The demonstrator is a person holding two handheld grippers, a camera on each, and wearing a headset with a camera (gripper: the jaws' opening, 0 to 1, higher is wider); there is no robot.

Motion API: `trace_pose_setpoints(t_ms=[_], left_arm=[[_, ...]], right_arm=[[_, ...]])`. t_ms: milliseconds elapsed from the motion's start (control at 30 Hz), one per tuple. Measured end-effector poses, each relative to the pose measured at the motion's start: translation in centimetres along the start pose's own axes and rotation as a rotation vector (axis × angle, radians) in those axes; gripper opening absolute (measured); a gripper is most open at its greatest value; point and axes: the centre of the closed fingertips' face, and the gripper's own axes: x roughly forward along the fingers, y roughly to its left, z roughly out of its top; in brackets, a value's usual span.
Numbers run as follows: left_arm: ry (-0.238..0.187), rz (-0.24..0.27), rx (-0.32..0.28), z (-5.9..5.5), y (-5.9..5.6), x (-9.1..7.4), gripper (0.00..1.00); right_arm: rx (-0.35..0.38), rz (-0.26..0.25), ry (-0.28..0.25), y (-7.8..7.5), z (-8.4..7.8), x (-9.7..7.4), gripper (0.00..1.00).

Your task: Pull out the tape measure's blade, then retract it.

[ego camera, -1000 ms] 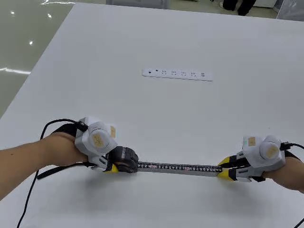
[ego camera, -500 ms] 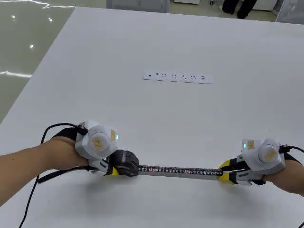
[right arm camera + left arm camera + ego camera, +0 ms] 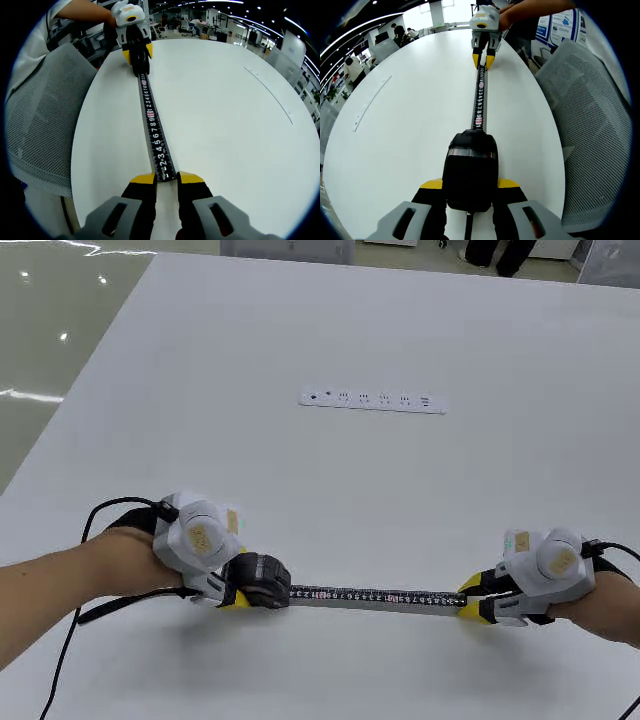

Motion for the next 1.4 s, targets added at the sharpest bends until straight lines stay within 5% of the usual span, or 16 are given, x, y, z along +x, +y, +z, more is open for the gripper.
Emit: trace_pose_setpoints(t_ms=[800,1400], left_arm=[[-0.022,0.019,-0.050,-0.4,0.6,-0.6,0.38],[-0.173,0.104,-0.208,0.0,1.5,-3.6,0.45]], right_arm=[[0.035,-0.025,-0.028,-0.2,0.8,-0.8,0.20],[0.108,-0.091,-0.141,-0.3,3.1,-1.8,0.28]])
